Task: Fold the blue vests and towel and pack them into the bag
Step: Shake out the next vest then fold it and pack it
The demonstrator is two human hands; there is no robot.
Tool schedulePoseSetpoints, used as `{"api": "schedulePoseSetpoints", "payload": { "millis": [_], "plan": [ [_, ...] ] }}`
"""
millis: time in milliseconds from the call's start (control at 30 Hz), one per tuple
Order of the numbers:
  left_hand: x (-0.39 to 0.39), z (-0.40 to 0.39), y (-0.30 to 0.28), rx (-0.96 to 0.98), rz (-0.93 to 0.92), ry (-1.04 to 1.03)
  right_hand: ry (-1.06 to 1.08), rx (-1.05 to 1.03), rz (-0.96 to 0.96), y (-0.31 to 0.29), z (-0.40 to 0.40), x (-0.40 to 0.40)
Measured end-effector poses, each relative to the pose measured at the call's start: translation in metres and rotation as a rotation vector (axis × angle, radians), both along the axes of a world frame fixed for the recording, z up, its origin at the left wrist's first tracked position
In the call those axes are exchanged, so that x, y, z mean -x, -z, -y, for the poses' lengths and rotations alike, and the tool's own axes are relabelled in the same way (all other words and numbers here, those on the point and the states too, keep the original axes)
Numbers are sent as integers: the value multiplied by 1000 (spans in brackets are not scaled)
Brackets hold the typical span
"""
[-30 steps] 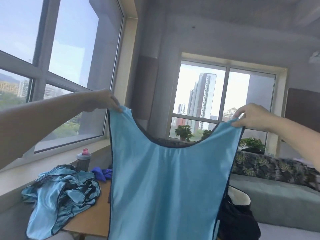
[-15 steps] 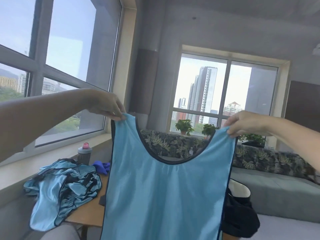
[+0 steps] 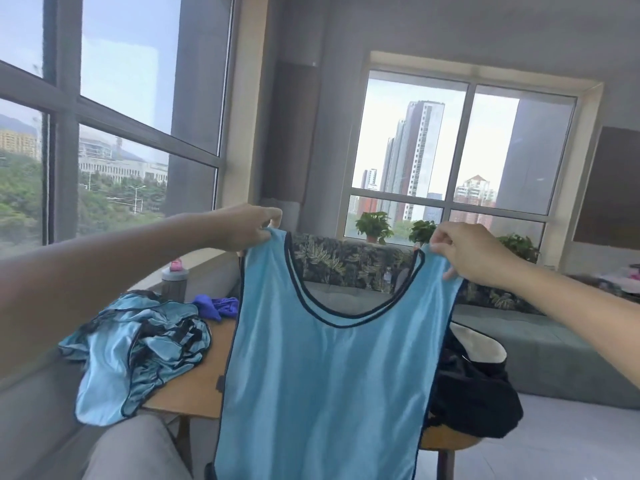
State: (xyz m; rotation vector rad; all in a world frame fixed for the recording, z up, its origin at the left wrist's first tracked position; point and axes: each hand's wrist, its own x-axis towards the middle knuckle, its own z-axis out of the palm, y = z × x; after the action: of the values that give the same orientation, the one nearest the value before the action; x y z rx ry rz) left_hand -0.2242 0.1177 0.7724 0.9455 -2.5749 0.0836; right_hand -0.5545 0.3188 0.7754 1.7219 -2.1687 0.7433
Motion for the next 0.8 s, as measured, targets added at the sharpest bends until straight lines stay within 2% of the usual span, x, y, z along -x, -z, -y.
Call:
{"api": "schedulePoseSetpoints", "payload": {
  "millis": [133,233,400,600,800],
  "plan": [
    [16,26,33,19,21,2,3,22,-52,32,27,9],
    [25,53,60,30,63,-22,-66,-104,-133,56,49,19],
    [33,91,94,52,129,-30,-128,-288,-57,85,70,40],
    [42,138,126,-50,135,-80,-45,-282,-69,118,112,75],
    [57,195,171,-93,197,-123,-22,-391,-173,161,177,97]
  ]
}}
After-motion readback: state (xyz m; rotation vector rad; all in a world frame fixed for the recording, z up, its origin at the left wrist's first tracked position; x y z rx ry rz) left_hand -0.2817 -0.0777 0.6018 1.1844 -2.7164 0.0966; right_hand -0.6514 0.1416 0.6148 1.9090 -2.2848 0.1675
